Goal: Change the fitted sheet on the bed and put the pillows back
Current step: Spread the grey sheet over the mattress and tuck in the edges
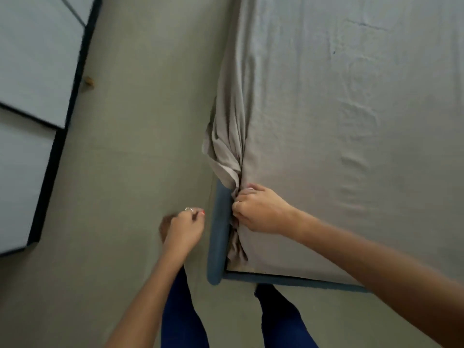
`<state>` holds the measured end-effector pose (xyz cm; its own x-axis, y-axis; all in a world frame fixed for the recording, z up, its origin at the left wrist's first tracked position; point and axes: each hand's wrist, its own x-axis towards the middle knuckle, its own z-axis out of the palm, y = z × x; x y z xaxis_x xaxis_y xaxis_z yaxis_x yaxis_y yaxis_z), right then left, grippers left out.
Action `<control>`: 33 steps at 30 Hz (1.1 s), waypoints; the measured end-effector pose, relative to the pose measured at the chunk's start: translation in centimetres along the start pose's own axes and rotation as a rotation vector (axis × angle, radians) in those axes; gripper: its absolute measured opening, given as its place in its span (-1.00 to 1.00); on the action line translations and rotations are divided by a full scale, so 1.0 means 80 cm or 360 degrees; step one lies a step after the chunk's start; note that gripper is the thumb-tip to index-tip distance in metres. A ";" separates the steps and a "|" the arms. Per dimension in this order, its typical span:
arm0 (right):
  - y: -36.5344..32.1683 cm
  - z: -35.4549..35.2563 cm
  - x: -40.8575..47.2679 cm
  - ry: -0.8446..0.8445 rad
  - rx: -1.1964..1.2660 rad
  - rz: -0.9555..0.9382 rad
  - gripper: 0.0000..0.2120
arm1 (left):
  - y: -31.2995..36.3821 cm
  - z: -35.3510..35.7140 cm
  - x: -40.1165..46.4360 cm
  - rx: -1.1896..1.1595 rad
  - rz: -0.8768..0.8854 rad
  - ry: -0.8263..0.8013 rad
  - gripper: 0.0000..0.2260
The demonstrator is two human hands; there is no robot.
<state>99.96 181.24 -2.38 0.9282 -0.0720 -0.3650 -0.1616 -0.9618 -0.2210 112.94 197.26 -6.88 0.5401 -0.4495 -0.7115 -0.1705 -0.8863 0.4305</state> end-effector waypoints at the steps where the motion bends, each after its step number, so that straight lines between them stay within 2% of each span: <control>1: -0.005 0.002 -0.017 0.0248 0.0208 0.0161 -0.71 | 0.008 -0.007 0.025 -0.0168 -0.0025 -0.0047 -0.78; 3: -0.023 0.005 -0.031 0.0506 0.0440 0.0430 -0.76 | 0.040 -0.018 0.077 -0.0580 -0.0102 -0.0199 -0.82; 5: -0.042 0.013 -0.021 0.0618 0.0442 0.0551 -0.72 | 0.073 -0.028 0.114 -0.0907 -0.0268 -0.0366 -0.81; 9: -0.084 0.037 0.044 0.0564 0.0262 0.0635 -0.65 | 0.120 -0.030 0.157 -0.1176 -0.0508 -0.0813 -0.40; 12: -0.108 0.045 0.091 0.0398 0.0150 0.1006 -0.59 | 0.138 -0.018 0.175 -0.1305 -0.0722 -0.0913 -0.04; 13: -0.108 0.044 0.101 0.0335 0.0080 0.1138 -0.58 | 0.141 -0.013 0.179 -0.1364 -0.0740 -0.0857 -0.12; 15: -0.099 0.042 0.113 0.0247 -0.0014 0.1323 -0.55 | 0.150 -0.009 0.184 -0.1446 -0.0706 -0.0625 -0.65; 16: -0.091 0.044 0.113 0.0259 -0.0036 0.1404 -0.52 | 0.157 -0.010 0.181 -0.1453 -0.0698 -0.0570 -0.84; 17: -0.082 0.045 0.110 0.0305 -0.0016 0.1508 -0.49 | 0.164 -0.009 0.179 -0.1469 -0.0654 -0.0523 -0.89; 19: -0.065 0.048 0.105 0.0394 0.0094 0.1675 -0.41 | 0.177 -0.010 0.177 -0.1483 -0.0427 -0.0303 -0.67; 20: -0.061 0.049 0.105 0.0411 0.0123 0.1700 -0.41 | 0.185 -0.013 0.171 -0.1384 -0.0226 -0.0222 -0.62; 21: -0.059 0.049 0.107 0.0429 0.0096 0.1686 -0.49 | 0.189 -0.015 0.164 -0.1211 0.0020 -0.0188 -0.62; 22: -0.057 0.048 0.110 0.0468 0.0059 0.1673 -0.60 | 0.193 -0.017 0.158 -0.1015 0.0271 -0.0207 -0.65; 23: -0.055 0.042 0.112 0.0524 0.0084 0.1698 -0.61 | 0.193 -0.019 0.154 -0.0813 0.0509 -0.0237 -0.68; 27: -0.057 0.024 0.115 0.0753 0.0443 0.1770 -0.42 | 0.190 -0.035 0.169 0.0004 0.1412 -0.0335 -0.73; 30: -0.066 0.030 0.115 0.0697 0.0497 0.1601 -0.51 | 0.192 -0.057 0.198 0.0597 0.2184 -0.0532 -0.71; 33: -0.077 0.030 0.119 0.0554 0.0749 0.1775 -0.45 | 0.199 -0.081 0.231 0.1060 0.2785 -0.0705 -0.66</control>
<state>108.98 187.09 -6.63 0.2377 -0.9175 -0.3189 -0.9501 -0.1513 -0.2729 125.54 175.54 -9.58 -0.7542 -0.6495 0.0972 -0.5073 0.6702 0.5417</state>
